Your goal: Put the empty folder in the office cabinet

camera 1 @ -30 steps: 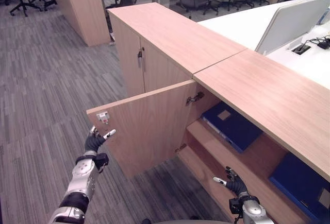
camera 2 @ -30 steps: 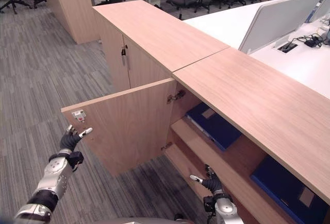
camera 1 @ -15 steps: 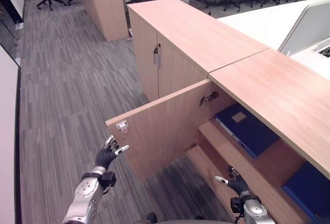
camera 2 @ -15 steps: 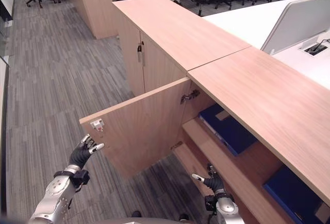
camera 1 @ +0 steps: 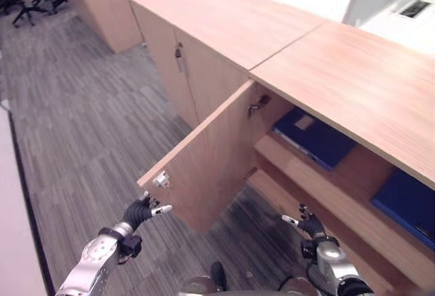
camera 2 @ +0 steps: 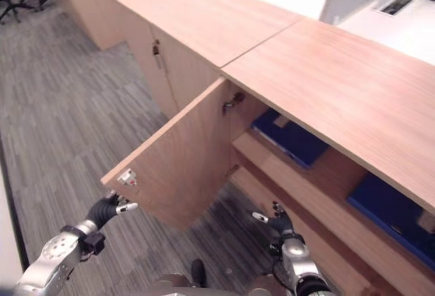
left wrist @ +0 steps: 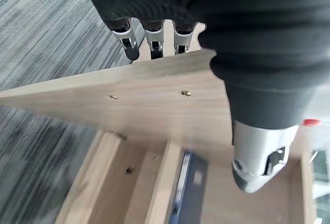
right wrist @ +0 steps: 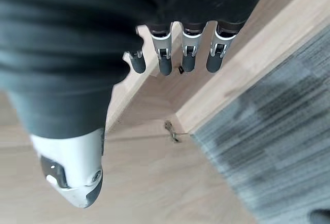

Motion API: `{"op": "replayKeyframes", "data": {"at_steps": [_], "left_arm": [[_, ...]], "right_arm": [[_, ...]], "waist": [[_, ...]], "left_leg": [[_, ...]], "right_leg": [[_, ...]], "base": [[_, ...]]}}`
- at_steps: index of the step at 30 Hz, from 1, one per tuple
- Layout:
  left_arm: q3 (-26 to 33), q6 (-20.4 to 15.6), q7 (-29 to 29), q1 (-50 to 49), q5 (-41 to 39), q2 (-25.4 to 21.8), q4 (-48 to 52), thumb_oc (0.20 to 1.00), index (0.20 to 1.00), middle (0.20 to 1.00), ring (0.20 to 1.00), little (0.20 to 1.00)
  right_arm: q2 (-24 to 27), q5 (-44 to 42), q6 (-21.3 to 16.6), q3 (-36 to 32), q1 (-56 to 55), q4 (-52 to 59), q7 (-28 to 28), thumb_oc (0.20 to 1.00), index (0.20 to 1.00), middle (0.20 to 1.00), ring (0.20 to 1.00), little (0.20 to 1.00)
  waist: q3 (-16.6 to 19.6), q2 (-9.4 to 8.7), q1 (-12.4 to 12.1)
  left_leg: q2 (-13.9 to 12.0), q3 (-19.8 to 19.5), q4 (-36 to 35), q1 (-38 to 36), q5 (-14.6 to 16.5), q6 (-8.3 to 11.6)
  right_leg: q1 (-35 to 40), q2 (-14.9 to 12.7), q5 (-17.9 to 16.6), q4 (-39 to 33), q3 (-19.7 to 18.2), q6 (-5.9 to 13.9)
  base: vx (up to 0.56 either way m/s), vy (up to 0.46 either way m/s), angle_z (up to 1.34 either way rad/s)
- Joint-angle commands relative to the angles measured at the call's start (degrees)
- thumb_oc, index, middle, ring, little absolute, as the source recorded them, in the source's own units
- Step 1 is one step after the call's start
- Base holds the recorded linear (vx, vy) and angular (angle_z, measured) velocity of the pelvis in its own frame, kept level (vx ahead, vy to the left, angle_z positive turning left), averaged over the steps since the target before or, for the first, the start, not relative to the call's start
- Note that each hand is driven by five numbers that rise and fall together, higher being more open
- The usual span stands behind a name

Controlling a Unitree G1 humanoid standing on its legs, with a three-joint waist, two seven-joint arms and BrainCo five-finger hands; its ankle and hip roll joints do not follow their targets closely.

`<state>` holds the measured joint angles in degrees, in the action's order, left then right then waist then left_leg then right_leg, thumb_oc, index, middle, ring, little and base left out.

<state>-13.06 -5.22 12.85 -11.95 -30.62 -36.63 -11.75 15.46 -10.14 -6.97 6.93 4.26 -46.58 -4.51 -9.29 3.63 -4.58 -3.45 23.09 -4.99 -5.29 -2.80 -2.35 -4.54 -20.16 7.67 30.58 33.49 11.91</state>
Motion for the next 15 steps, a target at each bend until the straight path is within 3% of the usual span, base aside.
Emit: {"op": "replayKeyframes", "data": {"at_steps": [1,2,6,8,12,13,15], "left_arm": [[-4.40,-3.96,5.73,6.23,-1.54,7.30,8.23,1.000,1.000,1.000,1.000,1.000],[-4.35,-3.73,5.19,5.52,-2.17,8.49,7.68,1.000,1.000,1.000,1.000,1.000],[-4.30,-3.39,5.39,5.00,-3.70,9.56,8.21,1.000,1.000,1.000,1.000,1.000],[-3.73,-2.80,4.89,5.23,-4.40,10.54,7.88,1.000,1.000,1.000,1.000,1.000],[-3.76,-2.74,4.32,5.33,-4.47,11.67,7.54,1.000,1.000,1.000,1.000,1.000],[-4.24,-3.29,3.15,5.41,-4.60,12.92,7.08,1.000,1.000,1.000,1.000,1.000],[-4.64,-3.60,2.18,5.33,-4.79,14.03,6.57,1.000,1.000,1.000,1.000,1.000]], "right_arm": [[2.16,-1.72,-1.13,1.32,-0.44,1.74,-0.77,1.000,1.000,1.000,1.000,1.000],[3.39,-1.44,-1.03,1.34,0.06,1.60,-0.96,1.000,1.000,1.000,1.000,1.000],[4.63,-1.23,-0.89,1.56,0.72,2.00,-1.00,1.000,1.000,1.000,1.000,1.000],[5.23,-1.80,-0.91,1.03,0.63,2.32,-1.45,1.000,1.000,1.000,1.000,1.000],[6.09,-1.99,-0.71,1.23,0.64,3.19,-1.82,1.000,1.000,1.000,1.000,1.000],[6.94,-1.62,-0.34,2.28,1.89,1.92,-2.24,1.000,1.000,1.000,1.000,1.000],[7.43,-1.74,-0.03,2.97,2.24,1.60,-2.27,1.000,1.000,1.000,1.000,1.000]], "waist": [[2.58,-1.33,3.51],[2.78,-0.22,4.46],[2.80,0.70,6.14],[2.41,0.83,7.18],[1.58,1.19,7.57],[0.84,2.24,6.13],[0.67,2.34,4.91]], "left_leg": [[1.10,-0.92,2.56,-0.35,4.30,1.78],[0.21,0.53,3.04,-0.41,3.57,2.68],[-1.47,2.98,4.60,-0.65,3.24,3.96],[-4.45,4.49,9.39,0.78,2.91,5.72],[-8.22,3.03,15.33,2.35,1.17,7.67],[-7.19,-6.78,16.54,4.06,-2.55,9.15],[-3.80,-17.91,13.48,4.96,-1.01,8.79]], "right_leg": [[5.58,4.42,-7.38,-18.39,-4.20,-0.57],[6.26,5.79,-7.21,-21.74,-5.59,-1.16],[7.64,7.68,-7.25,-26.17,-8.50,-1.74],[8.86,9.06,-6.50,-28.30,-11.00,-2.85],[10.80,11.21,-5.23,-30.84,-14.21,-4.73],[10.99,11.87,-5.15,-32.36,-17.50,-4.92],[10.33,11.26,-5.87,-33.90,-20.97,-4.08]], "base": [[-0.01,-0.286,-1.17],[0.00,-0.213,-0.98],[-0.03,-0.163,-0.64],[-0.02,-0.201,-0.77],[-0.01,-0.097,-0.56],[0.03,0.070,-0.80],[0.05,0.070,-1.31]]}}
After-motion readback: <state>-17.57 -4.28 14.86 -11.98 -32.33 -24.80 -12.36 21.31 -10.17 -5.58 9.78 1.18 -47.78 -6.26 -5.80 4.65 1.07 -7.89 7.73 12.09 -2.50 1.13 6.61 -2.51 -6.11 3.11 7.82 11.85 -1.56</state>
